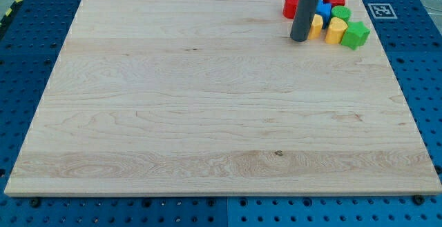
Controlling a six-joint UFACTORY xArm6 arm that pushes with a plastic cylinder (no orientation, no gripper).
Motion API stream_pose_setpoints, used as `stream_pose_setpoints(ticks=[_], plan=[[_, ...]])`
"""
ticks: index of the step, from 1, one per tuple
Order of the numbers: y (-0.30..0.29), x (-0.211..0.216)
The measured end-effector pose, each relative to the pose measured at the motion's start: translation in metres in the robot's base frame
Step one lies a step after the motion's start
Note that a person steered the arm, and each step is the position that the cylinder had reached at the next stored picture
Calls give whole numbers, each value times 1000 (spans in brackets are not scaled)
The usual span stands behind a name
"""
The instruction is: Move the green circle and blue triangle slightly to the left
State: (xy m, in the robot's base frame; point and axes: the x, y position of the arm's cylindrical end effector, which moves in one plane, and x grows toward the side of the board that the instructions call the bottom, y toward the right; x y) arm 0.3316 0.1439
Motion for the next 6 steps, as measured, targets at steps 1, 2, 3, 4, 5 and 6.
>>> stream_pose_setpoints(ticks=[1, 2, 3, 4, 5, 6], plan=[[0, 0], [0, 11], [12, 54], [20, 71], [27, 80], [95, 111]])
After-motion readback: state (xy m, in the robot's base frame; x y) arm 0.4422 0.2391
